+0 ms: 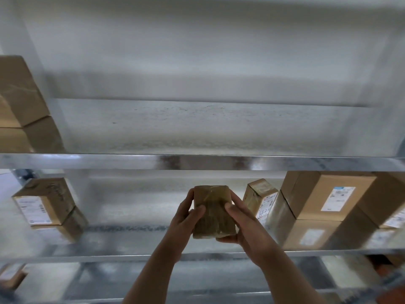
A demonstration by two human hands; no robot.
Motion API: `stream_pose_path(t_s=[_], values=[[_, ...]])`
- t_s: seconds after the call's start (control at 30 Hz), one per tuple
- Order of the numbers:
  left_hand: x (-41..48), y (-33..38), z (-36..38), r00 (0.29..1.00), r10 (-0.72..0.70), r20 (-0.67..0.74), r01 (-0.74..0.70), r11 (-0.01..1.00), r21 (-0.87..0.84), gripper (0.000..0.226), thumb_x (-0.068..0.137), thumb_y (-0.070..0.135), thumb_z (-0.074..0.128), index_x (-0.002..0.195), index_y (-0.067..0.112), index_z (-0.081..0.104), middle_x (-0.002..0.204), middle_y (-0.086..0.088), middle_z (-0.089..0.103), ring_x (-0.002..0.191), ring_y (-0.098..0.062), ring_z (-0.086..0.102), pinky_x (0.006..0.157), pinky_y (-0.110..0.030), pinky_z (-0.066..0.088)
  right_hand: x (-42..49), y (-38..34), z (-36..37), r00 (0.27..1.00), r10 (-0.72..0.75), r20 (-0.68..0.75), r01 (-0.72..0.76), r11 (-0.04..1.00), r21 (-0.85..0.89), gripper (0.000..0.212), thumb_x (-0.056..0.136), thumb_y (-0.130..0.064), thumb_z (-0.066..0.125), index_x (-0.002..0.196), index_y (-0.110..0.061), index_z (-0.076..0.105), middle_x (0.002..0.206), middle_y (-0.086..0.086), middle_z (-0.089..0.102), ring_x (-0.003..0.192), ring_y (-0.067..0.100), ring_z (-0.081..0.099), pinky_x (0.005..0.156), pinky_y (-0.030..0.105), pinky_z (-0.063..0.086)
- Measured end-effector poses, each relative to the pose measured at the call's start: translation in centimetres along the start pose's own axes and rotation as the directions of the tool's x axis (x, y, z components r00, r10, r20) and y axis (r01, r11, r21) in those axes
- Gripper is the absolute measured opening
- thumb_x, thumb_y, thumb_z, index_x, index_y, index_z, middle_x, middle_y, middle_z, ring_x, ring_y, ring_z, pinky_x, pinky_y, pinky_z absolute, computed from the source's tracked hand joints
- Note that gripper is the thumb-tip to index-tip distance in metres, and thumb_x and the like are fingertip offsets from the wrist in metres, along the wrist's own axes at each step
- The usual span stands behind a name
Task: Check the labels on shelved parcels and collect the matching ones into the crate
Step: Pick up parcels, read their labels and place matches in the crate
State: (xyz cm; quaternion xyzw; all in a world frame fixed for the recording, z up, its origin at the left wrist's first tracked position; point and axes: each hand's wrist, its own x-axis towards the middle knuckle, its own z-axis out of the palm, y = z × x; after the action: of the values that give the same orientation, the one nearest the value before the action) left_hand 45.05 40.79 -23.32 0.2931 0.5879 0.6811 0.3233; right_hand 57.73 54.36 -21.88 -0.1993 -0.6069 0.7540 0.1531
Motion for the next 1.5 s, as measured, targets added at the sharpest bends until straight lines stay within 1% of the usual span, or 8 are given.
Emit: stream_pose_path(t_s=[0.13,0.27,0.47,0.57,0.73,0.9,1.13,1.5], values=[[-0.1,1.3,-0.5,0.991,-0.137,0.009,0.136,0.989,0.058,0.038,0.089,0.062,0.03,0.125,0.061,0.039,0.127,0.026,0.05,0.118,-0.005,0.055,0.074,-0.018,0.053,0.0,-0.3,-0.9,0.999,0.008,0.054,-0.009,1.0,0.027,0.052,0.087,-0.053,0.07,0.137,-0.049,0.059,0.139,0.002,0.067,0.126,0.033,0.066,0.094,0.056,0.061],[0.5,2.0,-0.8,0.976,-0.216,-0.015,0.216,0.976,0.008,0.043,0.104,0.053,0.019,0.119,0.034,0.054,0.119,0.006,0.058,0.107,-0.016,0.06,0.073,-0.021,0.052,-0.2,-0.1,-1.3,0.997,-0.004,0.083,0.004,1.0,-0.002,0.045,0.094,-0.044,0.06,0.14,-0.046,0.06,0.131,0.006,0.072,0.115,0.028,0.072,0.084,0.051,0.062],[5.4,-5.8,-6.7,0.975,-0.202,0.094,0.218,0.954,-0.208,0.031,0.094,0.039,0.073,0.1,0.009,0.068,0.089,-0.011,0.072,0.075,-0.025,0.074,0.071,-0.037,0.061,-0.2,0.5,-1.2,0.997,0.013,0.077,-0.004,0.993,-0.121,0.062,0.076,-0.068,0.075,0.136,-0.057,0.061,0.117,0.007,0.071,0.103,0.027,0.06,0.078,0.036,0.05],[4.4,-2.6,-4.6,0.915,-0.391,-0.097,0.364,0.905,-0.219,0.027,0.102,0.027,0.061,0.082,0.009,0.062,0.072,-0.009,0.063,0.057,-0.021,0.066,0.059,-0.034,0.059,0.3,1.3,-0.7,0.999,-0.024,0.028,0.029,0.979,-0.202,0.078,0.07,-0.089,0.064,0.136,-0.047,0.064,0.124,-0.003,0.074,0.119,0.02,0.066,0.099,0.045,0.055],[1.7,-0.4,-1.3,0.915,-0.312,-0.255,0.293,0.95,-0.108,0.031,0.103,0.04,0.048,0.115,0.012,0.051,0.099,-0.016,0.058,0.081,-0.028,0.061,0.063,-0.037,0.049,0.4,0.9,1.2,0.988,-0.114,-0.104,0.103,0.989,-0.104,0.058,0.093,-0.068,0.051,0.122,-0.019,0.064,0.12,0.006,0.071,0.12,0.029,0.068,0.101,0.058,0.058],[0.3,-0.1,-1.0,0.96,-0.123,-0.25,0.13,0.991,0.012,0.024,0.108,0.012,0.049,0.13,0.013,0.056,0.121,-0.011,0.066,0.101,-0.023,0.066,0.072,-0.032,0.053,0.3,0.5,1.1,0.997,-0.04,-0.063,0.037,0.998,-0.054,0.058,0.094,-0.07,0.04,0.129,-0.031,0.063,0.125,0.002,0.074,0.118,0.027,0.072,0.092,0.057,0.062],[-1.0,1.0,-0.9,0.999,-0.034,-0.003,0.034,0.999,-0.017,0.056,0.093,0.063,0.051,0.144,0.04,0.051,0.13,0.014,0.071,0.124,-0.012,0.066,0.086,-0.031,0.06,-0.2,-0.7,0.4,0.994,-0.019,0.108,0.02,1.0,-0.015,0.061,0.091,-0.055,0.063,0.146,-0.031,0.056,0.139,0.004,0.069,0.128,0.029,0.067,0.105,0.061,0.054],[-0.6,1.8,-0.2,0.999,0.038,0.025,-0.038,0.999,-0.037,0.071,0.092,0.022,0.067,0.157,0.022,0.039,0.126,-0.003,0.073,0.115,-0.022,0.071,0.082,-0.03,0.061,0.4,-1.2,0.5,0.993,-0.072,0.088,0.085,0.985,-0.148,0.042,0.09,-0.031,0.064,0.132,-0.036,0.068,0.126,0.005,0.074,0.119,0.028,0.072,0.107,0.057,0.054]])
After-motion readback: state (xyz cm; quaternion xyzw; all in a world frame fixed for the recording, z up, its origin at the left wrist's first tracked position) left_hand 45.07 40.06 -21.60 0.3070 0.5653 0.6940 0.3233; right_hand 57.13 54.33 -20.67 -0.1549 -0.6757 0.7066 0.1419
